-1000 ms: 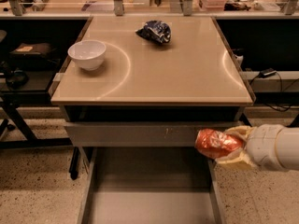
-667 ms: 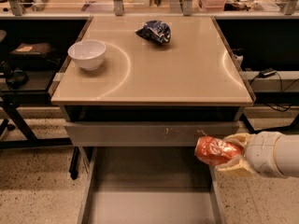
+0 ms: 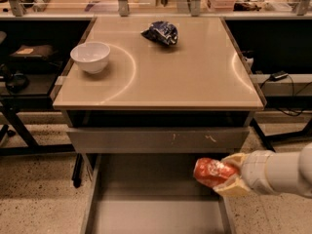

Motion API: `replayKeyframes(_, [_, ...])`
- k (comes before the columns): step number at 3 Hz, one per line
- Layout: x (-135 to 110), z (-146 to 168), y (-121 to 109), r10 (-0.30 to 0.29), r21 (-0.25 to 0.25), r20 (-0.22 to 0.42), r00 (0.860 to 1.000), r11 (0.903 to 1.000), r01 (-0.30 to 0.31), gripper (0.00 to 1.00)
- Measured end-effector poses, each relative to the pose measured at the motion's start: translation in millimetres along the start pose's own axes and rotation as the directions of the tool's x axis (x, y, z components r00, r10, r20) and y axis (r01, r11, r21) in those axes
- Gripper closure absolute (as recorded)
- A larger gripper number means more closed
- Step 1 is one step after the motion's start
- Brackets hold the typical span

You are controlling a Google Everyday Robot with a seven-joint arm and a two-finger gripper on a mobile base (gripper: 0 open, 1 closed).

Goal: Place coke can into middle drawer

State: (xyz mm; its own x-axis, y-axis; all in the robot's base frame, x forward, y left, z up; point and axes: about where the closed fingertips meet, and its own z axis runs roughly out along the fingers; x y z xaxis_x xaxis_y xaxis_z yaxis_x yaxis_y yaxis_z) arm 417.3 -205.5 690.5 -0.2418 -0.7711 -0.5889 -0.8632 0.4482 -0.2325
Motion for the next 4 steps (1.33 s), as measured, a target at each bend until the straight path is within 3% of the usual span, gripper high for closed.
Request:
replayKeyframes(1, [49, 74, 37, 0.095, -0.078, -0.027, 0.995, 0.9922, -0.097, 1.0])
replayKeyframes(2, [77, 134, 53, 0.156, -0.08, 0.003, 0.988, 0.9847, -0.155, 1.0])
replayKeyframes(3, [81, 175, 62, 0.195, -0.087, 0.059, 0.979, 0.9781, -0.189, 1.0])
replayKeyframes(4, [81, 175, 62, 0.195, -0.087, 0.058, 0.979, 0.978, -0.189, 1.0])
